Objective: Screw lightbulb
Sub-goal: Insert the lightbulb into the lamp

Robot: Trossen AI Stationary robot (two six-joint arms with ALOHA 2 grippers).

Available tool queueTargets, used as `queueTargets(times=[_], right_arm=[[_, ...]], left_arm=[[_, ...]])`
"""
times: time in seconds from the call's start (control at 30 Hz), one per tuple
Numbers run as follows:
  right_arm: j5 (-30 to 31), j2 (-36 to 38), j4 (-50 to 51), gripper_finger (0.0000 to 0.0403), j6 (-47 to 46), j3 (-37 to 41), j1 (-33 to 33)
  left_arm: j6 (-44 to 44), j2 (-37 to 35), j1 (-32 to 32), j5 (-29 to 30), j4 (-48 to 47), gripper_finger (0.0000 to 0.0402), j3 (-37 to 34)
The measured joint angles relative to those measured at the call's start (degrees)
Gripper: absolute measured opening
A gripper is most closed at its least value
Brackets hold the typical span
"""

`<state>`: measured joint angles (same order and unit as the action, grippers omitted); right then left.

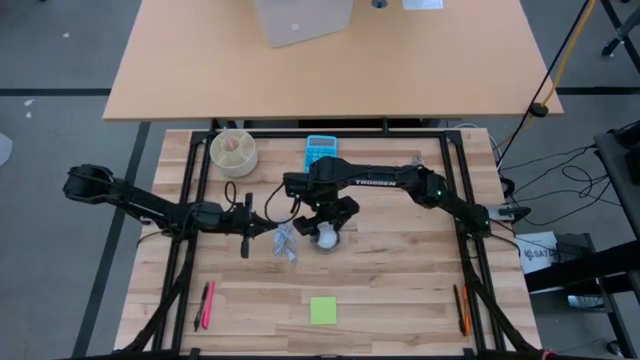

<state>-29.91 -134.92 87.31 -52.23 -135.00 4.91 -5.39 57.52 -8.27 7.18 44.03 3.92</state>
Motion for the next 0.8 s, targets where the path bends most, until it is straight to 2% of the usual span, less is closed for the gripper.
queueTargets(times=[0.57,0.8], right_arm=[[3.7,0.0,-0.2,0.0309,-2.5,0.0,0.0],[8.8,0.8,-0.4,0.0309,-3.9,0.0,-0.2]], left_arm=[[0.1,0.0,0.0,0.0,0.0,0.0000,0.0],[0.1,0.0,0.0,0.0,-0.1,0.0000,0.0]])
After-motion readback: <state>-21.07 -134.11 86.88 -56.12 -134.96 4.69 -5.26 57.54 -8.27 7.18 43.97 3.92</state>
